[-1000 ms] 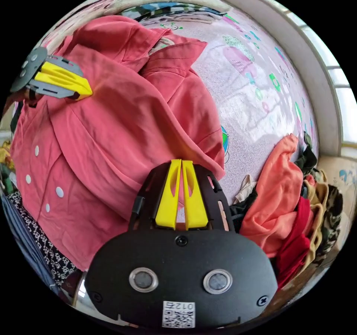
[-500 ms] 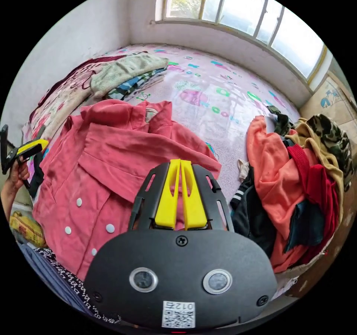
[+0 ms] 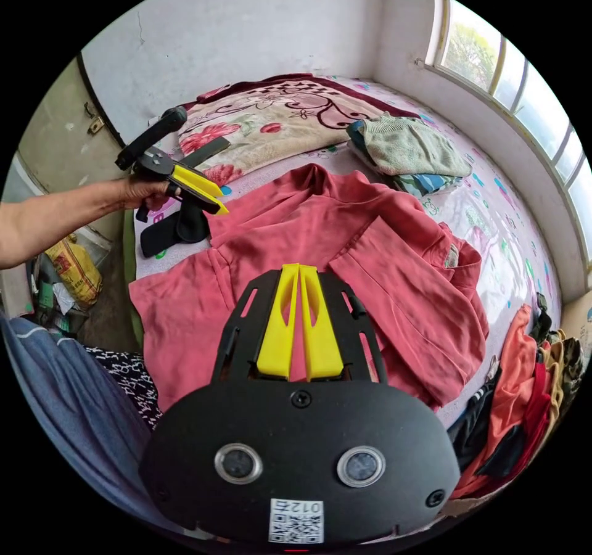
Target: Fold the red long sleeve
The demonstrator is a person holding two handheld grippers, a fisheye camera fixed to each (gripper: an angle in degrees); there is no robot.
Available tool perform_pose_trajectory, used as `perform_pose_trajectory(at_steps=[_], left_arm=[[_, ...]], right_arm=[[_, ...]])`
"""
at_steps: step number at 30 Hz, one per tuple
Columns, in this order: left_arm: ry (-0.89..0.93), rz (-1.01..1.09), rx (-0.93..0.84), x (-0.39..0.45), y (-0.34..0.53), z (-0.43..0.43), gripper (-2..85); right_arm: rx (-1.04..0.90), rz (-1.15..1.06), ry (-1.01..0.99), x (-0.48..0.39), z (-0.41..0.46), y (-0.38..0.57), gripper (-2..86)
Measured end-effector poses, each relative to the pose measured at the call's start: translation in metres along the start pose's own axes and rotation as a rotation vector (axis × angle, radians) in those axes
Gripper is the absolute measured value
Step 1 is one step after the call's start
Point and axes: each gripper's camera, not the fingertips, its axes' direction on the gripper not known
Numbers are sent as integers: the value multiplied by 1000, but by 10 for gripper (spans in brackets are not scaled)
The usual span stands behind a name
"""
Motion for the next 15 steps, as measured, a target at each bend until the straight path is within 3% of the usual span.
perform_pose_trajectory(at_steps=[7, 15], left_arm=[[-40, 68, -149, -4, -3, 11, 105], [-47, 233, -168, -4, -5, -24, 11]], right_arm=[[-14, 97, 45, -30, -10, 22, 66], [45, 79, -15, -71, -17, -6, 81]])
